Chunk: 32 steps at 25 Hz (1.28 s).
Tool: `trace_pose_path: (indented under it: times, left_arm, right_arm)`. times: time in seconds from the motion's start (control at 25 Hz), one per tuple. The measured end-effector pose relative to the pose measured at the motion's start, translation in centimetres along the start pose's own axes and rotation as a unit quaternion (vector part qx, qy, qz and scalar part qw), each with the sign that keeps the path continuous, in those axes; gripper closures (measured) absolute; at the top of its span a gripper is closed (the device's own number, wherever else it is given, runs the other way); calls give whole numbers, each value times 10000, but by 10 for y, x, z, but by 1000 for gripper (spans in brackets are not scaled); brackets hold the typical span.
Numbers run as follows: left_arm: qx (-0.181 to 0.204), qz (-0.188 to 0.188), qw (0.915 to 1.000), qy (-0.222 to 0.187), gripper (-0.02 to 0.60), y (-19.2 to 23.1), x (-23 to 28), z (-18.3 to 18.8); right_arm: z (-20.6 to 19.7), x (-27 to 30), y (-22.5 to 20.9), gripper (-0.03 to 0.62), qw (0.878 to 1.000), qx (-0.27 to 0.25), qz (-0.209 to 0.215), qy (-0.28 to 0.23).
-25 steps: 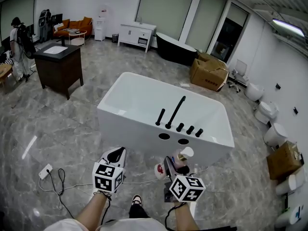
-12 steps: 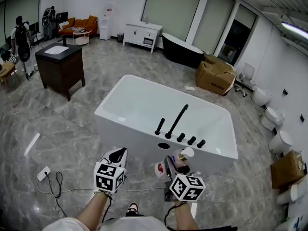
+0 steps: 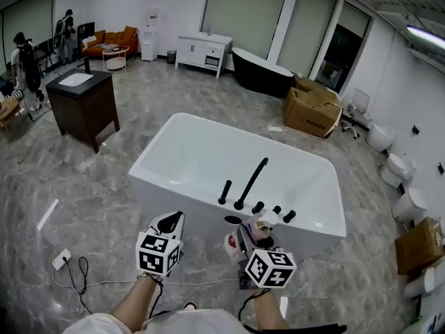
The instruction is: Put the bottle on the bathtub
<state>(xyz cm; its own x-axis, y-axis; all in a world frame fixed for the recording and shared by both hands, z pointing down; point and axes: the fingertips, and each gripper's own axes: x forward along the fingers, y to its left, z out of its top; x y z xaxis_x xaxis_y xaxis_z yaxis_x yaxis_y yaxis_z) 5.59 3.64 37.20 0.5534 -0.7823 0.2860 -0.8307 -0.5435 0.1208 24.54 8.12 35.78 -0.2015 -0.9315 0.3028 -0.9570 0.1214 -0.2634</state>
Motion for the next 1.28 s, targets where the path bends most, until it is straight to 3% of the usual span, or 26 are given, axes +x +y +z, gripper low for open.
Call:
trace_pose_path:
  times: [0.64,1.28]
  left_arm:
    - [-15,108,9998,184,565,12,30,-6]
    - [224,17,9997,65,565,43,95,26]
  right_arm:
    - [1,27,-23,353,9999,52,18,130]
    - [30,88,-47,353,9998,126,-126,-105]
